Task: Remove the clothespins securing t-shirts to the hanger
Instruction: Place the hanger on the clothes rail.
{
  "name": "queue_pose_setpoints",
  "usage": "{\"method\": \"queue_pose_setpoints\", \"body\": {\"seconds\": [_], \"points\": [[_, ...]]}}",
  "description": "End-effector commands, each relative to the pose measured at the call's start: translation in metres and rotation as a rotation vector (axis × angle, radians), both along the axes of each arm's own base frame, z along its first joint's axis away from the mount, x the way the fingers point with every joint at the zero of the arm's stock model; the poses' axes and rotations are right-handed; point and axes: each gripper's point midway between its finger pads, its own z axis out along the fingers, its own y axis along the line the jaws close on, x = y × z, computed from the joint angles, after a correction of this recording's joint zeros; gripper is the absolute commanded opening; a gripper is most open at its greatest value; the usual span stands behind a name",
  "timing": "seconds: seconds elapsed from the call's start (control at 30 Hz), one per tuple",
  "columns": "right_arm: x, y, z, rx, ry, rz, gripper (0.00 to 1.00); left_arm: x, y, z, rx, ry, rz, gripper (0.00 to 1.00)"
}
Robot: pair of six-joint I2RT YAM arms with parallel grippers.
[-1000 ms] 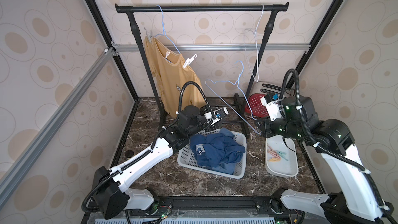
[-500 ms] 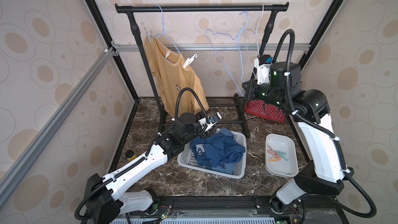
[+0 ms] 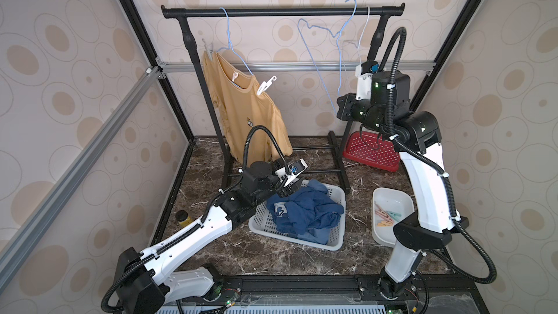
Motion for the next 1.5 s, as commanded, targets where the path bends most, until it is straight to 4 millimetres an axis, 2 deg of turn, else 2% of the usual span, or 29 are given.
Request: {"method": "queue_pose_setpoints", "body": {"seconds": [0.0,0.17,0.5,0.57,0.63,0.83,1.07,1.1,1.27,1.4,1.47], "points": [[0.007,0.005,-0.002,0.046,0.015,0.019,0.0,-0.001,0.005,0.007,-0.025,-0.004,0.013,0.72],[0.011,0.006,-0.016,0.034,0.057,0.029,0.0,-0.001,0.007,0.005,-0.019,-0.003,0.024,0.72],[0.0,0.0,-0.014,0.01,0.052,0.033,0.01,-0.001,0.013,0.003,-0.003,-0.01,0.043,0.74],[-0.003,-0.003,-0.013,-0.002,0.046,0.034,0.19,0.0,0.014,0.002,0.008,-0.011,0.048,0.74],[-0.006,-0.005,-0.011,-0.009,0.037,0.031,0.33,-0.001,0.014,0.004,0.01,-0.013,0.046,0.74],[-0.018,-0.011,-0.005,-0.023,0.014,0.041,0.57,0.0,0.015,0.005,0.008,-0.011,0.057,0.75],[-0.045,-0.023,-0.014,-0.06,0.036,0.057,0.63,0.0,0.02,0.002,0.018,-0.002,0.074,0.75],[-0.047,-0.024,-0.023,-0.08,0.055,0.06,0.64,0.0,0.021,0.002,0.018,-0.004,0.077,0.75],[-0.075,-0.035,-0.029,-0.15,0.043,0.053,0.66,0.0,0.026,0.0,0.022,-0.005,0.1,0.76],[-0.096,-0.025,-0.027,-0.24,0.002,0.086,0.65,0.002,0.031,-0.001,0.01,0.012,0.138,0.76],[-0.106,-0.009,-0.025,-0.292,-0.036,0.135,0.65,0.003,0.036,-0.004,-0.001,0.029,0.167,0.75]]}}
